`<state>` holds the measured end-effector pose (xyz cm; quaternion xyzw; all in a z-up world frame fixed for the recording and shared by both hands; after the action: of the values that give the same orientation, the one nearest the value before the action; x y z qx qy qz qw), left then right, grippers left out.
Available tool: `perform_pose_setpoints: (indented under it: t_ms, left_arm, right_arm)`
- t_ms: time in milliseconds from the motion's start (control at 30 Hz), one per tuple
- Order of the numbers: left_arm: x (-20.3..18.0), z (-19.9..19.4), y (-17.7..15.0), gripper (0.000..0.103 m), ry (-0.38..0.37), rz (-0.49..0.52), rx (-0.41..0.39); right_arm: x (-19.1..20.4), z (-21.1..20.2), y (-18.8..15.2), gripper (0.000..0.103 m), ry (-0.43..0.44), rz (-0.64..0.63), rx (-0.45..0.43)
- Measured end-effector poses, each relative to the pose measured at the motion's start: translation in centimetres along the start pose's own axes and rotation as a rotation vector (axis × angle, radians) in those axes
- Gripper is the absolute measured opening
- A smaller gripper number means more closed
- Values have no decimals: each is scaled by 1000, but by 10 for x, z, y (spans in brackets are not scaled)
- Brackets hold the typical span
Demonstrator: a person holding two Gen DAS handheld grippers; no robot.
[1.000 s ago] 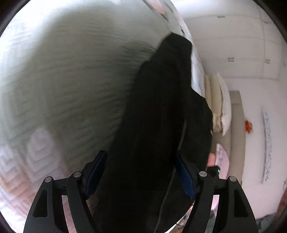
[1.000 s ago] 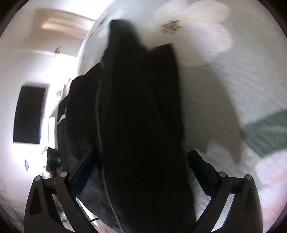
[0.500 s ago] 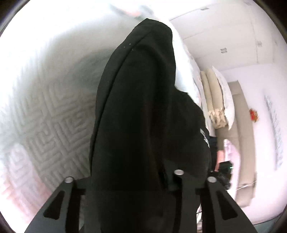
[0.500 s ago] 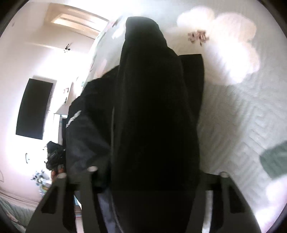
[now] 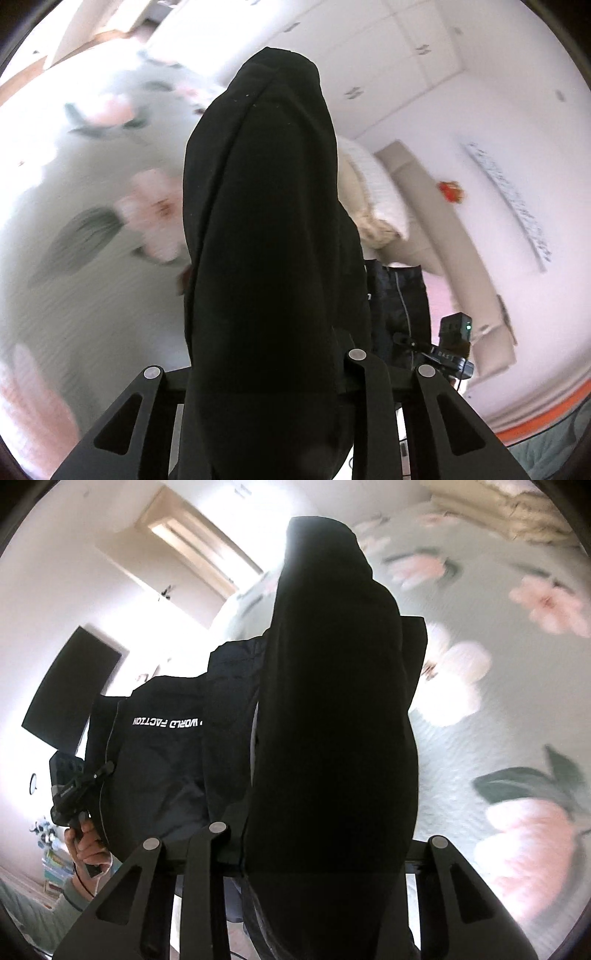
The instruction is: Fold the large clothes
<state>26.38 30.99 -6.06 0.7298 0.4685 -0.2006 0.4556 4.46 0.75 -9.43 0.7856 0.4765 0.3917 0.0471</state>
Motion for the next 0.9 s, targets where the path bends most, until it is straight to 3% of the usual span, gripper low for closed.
perform_pose_setpoints:
  t_ms: [200, 367, 433, 667, 900]
  left_arm:
    - [-66, 58, 9, 28, -106, 45, -29]
    - [-99, 130, -2, 28, -138, 37, -14]
    - [-108, 159, -5, 28, -126, 18, -10]
    - [-111, 265, -3, 28, -27, -51, -12]
    - [-70, 345, -11, 28, 83, -125, 34]
  right_arm:
    - [-19, -75, 26, 39, -94, 9, -87]
    - [-70, -118, 58, 39, -184, 4, -111]
    - [-86, -119, 71, 39, -210, -7, -99]
    - [-213, -123, 131, 39, -216, 15, 4]
    - [-286, -61, 165, 39, -204, 31, 105]
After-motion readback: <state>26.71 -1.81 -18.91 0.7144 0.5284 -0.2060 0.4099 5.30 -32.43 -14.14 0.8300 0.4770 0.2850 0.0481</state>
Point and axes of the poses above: each gripper's, at about its wrist camera, not at the fingertips, and z roughly the way its jaws point, x to its left, y to its top, the point moved 7 cm from there along z, roughly the way its jaws point, and after that the axes turned 1 degree about x, right-handed, at the moved point
